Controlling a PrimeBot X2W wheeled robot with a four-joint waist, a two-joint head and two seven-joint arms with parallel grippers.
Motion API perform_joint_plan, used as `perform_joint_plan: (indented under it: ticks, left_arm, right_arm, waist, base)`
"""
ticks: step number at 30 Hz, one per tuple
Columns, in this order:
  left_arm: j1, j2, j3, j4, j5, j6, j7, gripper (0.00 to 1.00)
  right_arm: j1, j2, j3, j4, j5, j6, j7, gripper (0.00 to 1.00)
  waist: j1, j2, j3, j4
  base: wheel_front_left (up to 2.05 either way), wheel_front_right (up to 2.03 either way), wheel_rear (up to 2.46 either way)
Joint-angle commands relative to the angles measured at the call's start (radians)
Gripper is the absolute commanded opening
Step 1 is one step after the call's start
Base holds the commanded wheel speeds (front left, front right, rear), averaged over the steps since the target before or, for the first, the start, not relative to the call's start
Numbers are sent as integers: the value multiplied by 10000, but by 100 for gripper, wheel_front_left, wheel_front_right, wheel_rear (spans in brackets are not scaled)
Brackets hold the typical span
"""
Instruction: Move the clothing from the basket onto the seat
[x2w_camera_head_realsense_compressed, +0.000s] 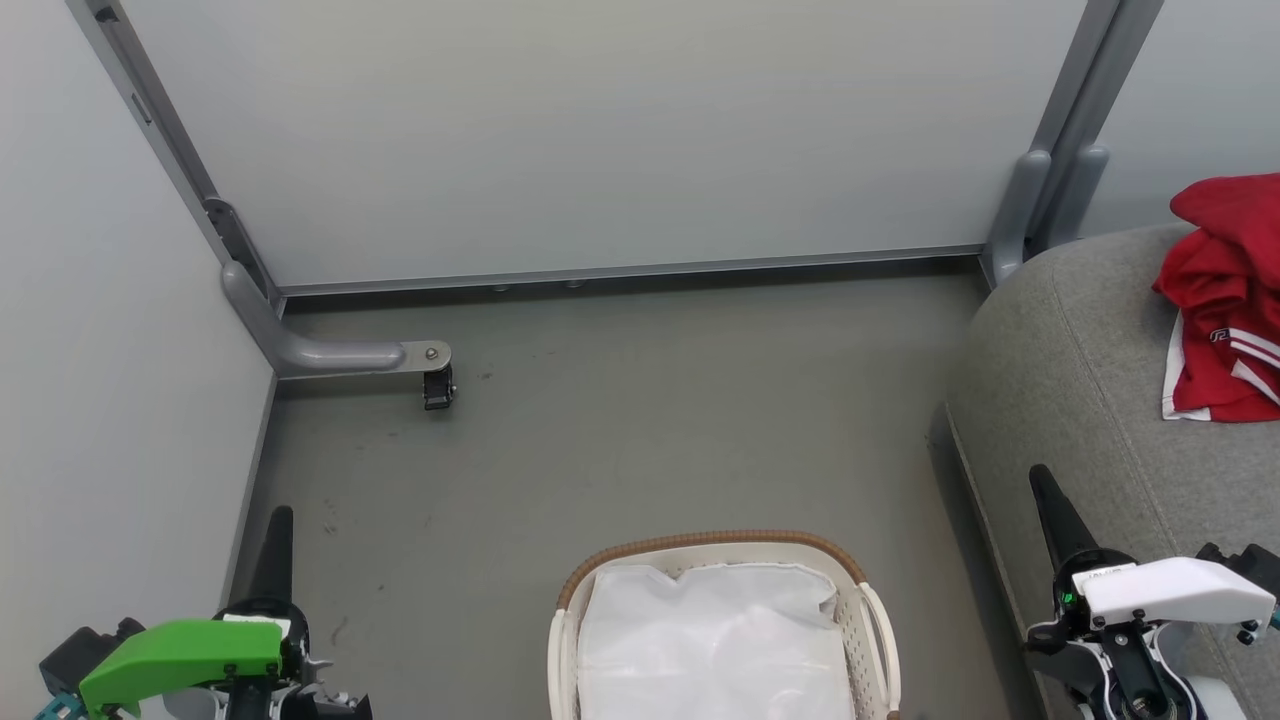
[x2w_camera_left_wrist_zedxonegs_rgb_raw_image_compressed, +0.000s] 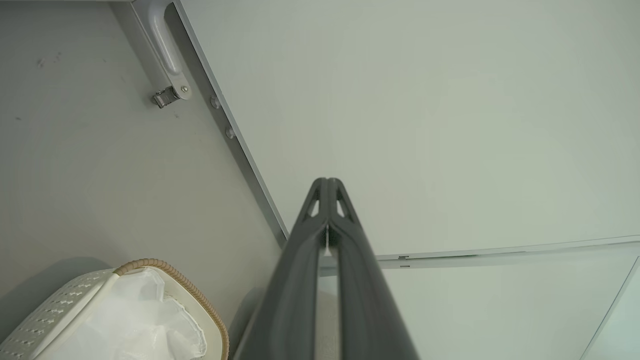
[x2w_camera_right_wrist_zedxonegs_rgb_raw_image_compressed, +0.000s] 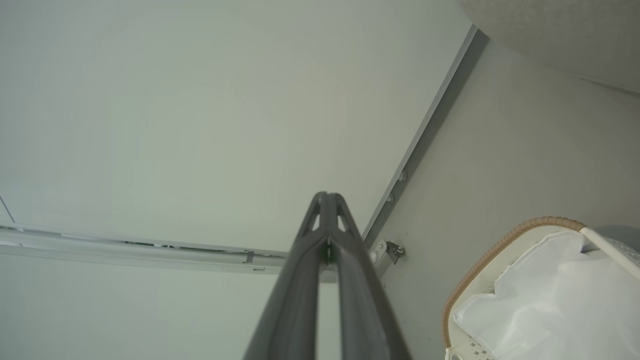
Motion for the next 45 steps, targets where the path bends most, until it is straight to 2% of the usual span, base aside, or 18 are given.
perform_joint_plan:
  ticks: [1,33,45]
  left_arm:
    - [-245,53,50,-83,-228,-64,42,0]
    - [-596,64,301,-160,-2225,-225,630,0]
    - [-588,65,304,-157,-2255,-228,667,0]
  right_arm:
    - [-143,-61,-53,-114,224,-7,79,0]
    - [-142,-80,-304,-352,2448,-10,688,0]
    - [-140,-80,-305,-354,2503,-10,690,0]
  waist:
    - [0,58,2,4]
    - [0,79,55,87]
    - [0,79,58,91]
  base:
    - [0,0,0]
    - [0,0,0]
    - [0,0,0]
